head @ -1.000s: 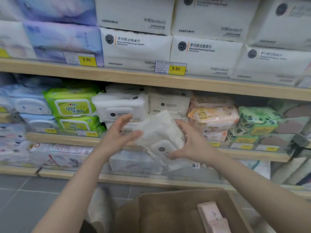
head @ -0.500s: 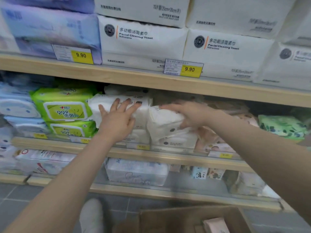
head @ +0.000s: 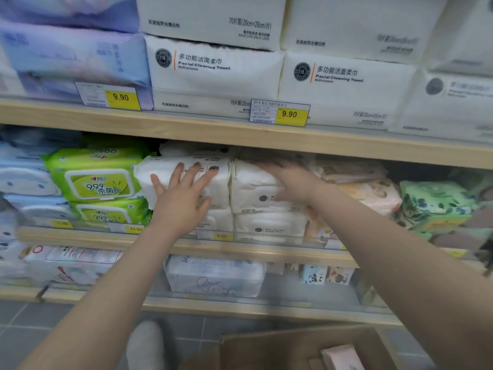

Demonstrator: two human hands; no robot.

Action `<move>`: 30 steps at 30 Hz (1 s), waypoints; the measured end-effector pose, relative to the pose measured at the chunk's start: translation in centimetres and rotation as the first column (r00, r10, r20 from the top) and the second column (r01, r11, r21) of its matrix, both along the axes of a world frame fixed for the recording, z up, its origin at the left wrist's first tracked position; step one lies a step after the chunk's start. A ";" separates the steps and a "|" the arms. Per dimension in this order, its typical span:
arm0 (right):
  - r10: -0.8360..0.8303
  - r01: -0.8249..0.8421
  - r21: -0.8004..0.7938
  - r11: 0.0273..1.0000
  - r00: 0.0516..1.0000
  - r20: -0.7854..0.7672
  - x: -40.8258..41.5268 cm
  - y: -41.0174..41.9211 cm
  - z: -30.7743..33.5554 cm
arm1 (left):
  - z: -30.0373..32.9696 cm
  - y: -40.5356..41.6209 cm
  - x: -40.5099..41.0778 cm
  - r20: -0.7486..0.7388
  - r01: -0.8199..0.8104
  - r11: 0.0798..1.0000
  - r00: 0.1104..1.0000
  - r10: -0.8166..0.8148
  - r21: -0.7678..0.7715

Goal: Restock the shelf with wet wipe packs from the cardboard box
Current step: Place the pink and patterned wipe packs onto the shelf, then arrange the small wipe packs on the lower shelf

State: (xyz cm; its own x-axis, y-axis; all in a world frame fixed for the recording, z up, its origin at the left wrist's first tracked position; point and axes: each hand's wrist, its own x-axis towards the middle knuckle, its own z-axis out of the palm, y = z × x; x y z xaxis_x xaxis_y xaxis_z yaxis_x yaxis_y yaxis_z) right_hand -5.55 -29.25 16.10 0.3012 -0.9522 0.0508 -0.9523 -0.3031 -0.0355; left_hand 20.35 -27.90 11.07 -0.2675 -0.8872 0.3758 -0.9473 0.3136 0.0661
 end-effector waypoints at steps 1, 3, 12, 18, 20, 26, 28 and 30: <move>-0.001 0.000 -0.037 0.999 1.000 -0.007 0.0 0.3 -0.1 | 0.0 0.0 0.0 -0.002 0.002 1.000 1.000 -0.002 -0.005; 0.018 -0.019 -0.098 0.995 1.000 -0.015 0.2 0.8 -0.1 | 0.0 0.2 -0.1 -0.007 0.009 1.000 1.000 -0.009 -0.012; 0.150 -0.111 -0.290 0.951 0.982 0.116 -4.4 9.4 -1.1 | -1.0 5.8 -5.6 -0.284 0.262 0.929 0.899 -0.334 -0.263; -0.129 0.175 -0.134 0.975 0.947 0.293 -13.2 19.5 -9.0 | -9.9 11.8 -14.4 -0.346 0.528 0.847 0.806 -0.479 0.056; -0.277 0.299 -0.008 0.954 0.896 0.348 -15.3 22.6 -12.5 | -13.4 13.3 -16.9 -0.311 0.563 0.810 0.808 -0.499 0.164; -0.587 0.492 0.320 0.810 0.694 0.417 -16.2 29.3 -23.7 | -22.2 15.2 -21.0 -0.128 0.459 0.772 0.883 -0.452 0.439; -0.698 0.543 0.446 0.712 0.621 0.357 -15.4 30.7 -27.7 | -24.4 15.6 -21.6 -0.065 0.377 0.774 0.913 -0.402 0.509; -0.756 0.563 0.521 0.642 0.580 0.305 -14.9 31.9 -31.6 | -26.1 16.0 -22.0 0.006 0.332 0.777 0.918 -0.396 0.534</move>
State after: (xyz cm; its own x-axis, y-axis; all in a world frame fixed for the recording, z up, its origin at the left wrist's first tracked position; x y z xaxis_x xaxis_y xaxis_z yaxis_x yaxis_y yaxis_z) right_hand -20.43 2.69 -15.52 -0.3912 -0.8456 -0.3632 -0.7019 0.5294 -0.4765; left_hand -1.60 -11.94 -15.06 -0.6213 -0.7674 -0.1582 -0.7801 0.5866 0.2177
